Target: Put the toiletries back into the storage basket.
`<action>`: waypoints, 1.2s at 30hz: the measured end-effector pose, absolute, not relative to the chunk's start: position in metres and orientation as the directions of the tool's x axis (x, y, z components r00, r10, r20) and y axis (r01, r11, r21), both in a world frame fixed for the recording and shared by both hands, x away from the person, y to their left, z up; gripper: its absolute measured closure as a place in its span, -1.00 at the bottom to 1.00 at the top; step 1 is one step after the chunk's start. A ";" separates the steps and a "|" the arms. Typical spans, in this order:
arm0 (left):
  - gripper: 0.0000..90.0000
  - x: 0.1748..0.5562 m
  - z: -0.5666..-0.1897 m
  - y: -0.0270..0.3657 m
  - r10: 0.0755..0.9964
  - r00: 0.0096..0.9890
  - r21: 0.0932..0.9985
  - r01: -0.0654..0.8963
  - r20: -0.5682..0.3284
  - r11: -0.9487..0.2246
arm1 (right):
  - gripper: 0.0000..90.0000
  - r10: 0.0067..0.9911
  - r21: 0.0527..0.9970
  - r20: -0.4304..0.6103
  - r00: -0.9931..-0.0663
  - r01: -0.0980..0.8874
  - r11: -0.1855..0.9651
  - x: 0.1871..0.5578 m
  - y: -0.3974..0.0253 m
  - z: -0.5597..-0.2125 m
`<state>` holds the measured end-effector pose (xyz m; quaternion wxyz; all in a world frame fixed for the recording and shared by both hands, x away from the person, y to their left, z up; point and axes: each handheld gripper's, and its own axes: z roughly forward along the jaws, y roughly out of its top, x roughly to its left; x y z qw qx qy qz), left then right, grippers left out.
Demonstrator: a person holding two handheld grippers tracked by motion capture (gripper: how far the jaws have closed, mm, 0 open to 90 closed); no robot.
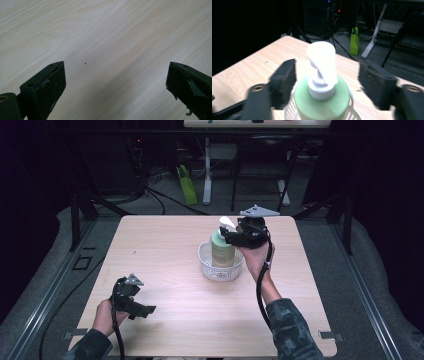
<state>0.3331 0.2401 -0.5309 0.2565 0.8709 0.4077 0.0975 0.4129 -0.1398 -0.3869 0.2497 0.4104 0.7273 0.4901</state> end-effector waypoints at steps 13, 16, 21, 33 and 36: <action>-0.94 0.333 -0.531 0.239 0.761 0.648 0.525 0.660 -0.036 -0.538 | -0.78 0.821 0.877 0.031 -0.570 0.410 0.251 0.383 -0.160 -0.378; -0.94 0.333 -0.531 0.239 0.757 0.652 0.524 0.658 -0.038 -0.541 | -0.85 0.818 0.871 0.027 -0.575 0.415 0.264 0.375 -0.166 -0.377; -0.94 0.333 -0.531 0.239 0.756 0.654 0.523 0.657 -0.037 -0.543 | -0.94 0.819 0.864 0.033 -0.573 0.428 0.265 0.359 -0.179 -0.377; -0.94 0.333 -0.531 0.238 0.753 0.657 0.521 0.656 -0.037 -0.546 | -0.99 0.831 0.808 0.032 -0.555 0.504 0.305 0.320 -0.211 -0.398; -0.94 0.333 -0.532 0.238 0.753 0.657 0.520 0.656 -0.037 -0.547 | -0.99 0.835 0.794 0.032 -0.549 0.521 0.312 0.311 -0.219 -0.404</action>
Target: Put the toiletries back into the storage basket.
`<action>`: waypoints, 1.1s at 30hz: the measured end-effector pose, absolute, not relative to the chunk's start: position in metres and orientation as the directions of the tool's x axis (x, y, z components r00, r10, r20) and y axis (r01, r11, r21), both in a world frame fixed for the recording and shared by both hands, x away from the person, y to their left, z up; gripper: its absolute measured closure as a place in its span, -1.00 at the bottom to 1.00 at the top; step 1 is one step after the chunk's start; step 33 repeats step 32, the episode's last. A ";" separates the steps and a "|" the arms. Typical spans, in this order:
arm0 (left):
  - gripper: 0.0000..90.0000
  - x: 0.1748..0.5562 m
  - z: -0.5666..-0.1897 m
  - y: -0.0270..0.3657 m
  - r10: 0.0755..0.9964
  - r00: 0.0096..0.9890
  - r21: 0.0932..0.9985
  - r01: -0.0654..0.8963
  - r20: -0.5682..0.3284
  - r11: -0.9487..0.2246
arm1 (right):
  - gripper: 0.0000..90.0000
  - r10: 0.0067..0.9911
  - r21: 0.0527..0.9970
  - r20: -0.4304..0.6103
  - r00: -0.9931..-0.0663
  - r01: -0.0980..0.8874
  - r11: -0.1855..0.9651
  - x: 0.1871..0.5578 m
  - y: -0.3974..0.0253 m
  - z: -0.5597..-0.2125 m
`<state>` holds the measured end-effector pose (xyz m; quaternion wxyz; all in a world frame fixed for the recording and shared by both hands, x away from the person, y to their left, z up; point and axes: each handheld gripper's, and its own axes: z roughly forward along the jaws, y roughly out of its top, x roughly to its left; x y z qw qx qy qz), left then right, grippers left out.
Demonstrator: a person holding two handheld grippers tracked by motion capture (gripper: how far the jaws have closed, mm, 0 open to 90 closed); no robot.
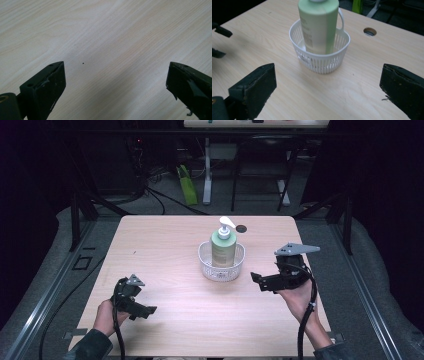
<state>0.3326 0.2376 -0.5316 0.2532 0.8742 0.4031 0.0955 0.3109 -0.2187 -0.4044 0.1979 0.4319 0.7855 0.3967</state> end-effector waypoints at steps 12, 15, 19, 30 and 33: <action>-0.94 0.332 -0.532 0.237 0.754 0.656 0.515 0.659 -0.035 -0.549 | -1.00 0.872 0.740 0.043 -0.488 0.602 0.301 0.278 -0.250 -0.438; -0.94 0.333 -0.533 0.237 0.752 0.658 0.513 0.658 -0.034 -0.552 | -1.00 0.882 0.719 0.054 -0.468 0.631 0.291 0.271 -0.256 -0.454; -0.94 0.333 -0.533 0.237 0.752 0.658 0.510 0.659 -0.034 -0.553 | -0.99 0.894 0.695 0.068 -0.442 0.664 0.275 0.263 -0.264 -0.476; -0.96 0.333 -0.533 0.236 0.757 0.653 0.514 0.663 -0.040 -0.545 | -1.00 0.901 0.648 0.021 -0.433 0.692 0.318 0.257 -0.269 -0.498; -0.97 0.333 -0.533 0.236 0.759 0.650 0.515 0.665 -0.042 -0.541 | -1.00 0.902 0.642 0.001 -0.433 0.692 0.331 0.258 -0.269 -0.499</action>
